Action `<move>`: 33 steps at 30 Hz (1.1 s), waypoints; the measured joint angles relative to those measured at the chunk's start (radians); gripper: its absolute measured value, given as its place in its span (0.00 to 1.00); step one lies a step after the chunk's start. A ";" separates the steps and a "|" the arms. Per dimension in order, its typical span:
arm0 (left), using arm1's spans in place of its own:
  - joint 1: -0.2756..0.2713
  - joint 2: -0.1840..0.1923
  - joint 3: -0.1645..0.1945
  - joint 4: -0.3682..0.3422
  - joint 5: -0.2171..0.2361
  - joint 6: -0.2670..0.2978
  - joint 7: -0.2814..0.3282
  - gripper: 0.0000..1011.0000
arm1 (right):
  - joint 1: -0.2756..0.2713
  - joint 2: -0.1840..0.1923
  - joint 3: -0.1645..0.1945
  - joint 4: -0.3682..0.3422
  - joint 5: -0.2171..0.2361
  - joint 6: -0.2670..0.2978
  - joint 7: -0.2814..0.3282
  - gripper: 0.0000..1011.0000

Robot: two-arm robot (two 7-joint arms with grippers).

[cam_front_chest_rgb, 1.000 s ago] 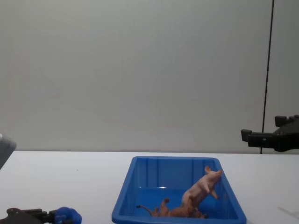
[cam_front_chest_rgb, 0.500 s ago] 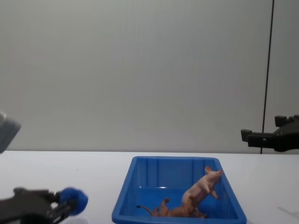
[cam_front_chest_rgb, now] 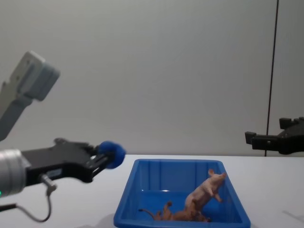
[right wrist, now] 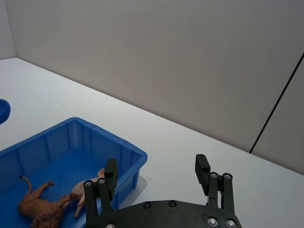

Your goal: Pick up the two dolls from the table and place them into the box.

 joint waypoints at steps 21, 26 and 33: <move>-0.142 -0.115 0.055 0.076 0.087 -0.036 -0.100 0.60 | 0.000 0.000 0.000 0.000 0.000 0.000 0.000 0.99; -0.149 -0.122 0.060 0.065 0.100 -0.041 -0.101 0.76 | 0.000 0.000 0.000 0.000 0.000 0.000 0.000 0.99; -0.147 -0.120 0.062 0.034 0.108 -0.038 -0.092 0.97 | 0.000 0.000 0.000 0.000 0.000 0.000 0.000 0.99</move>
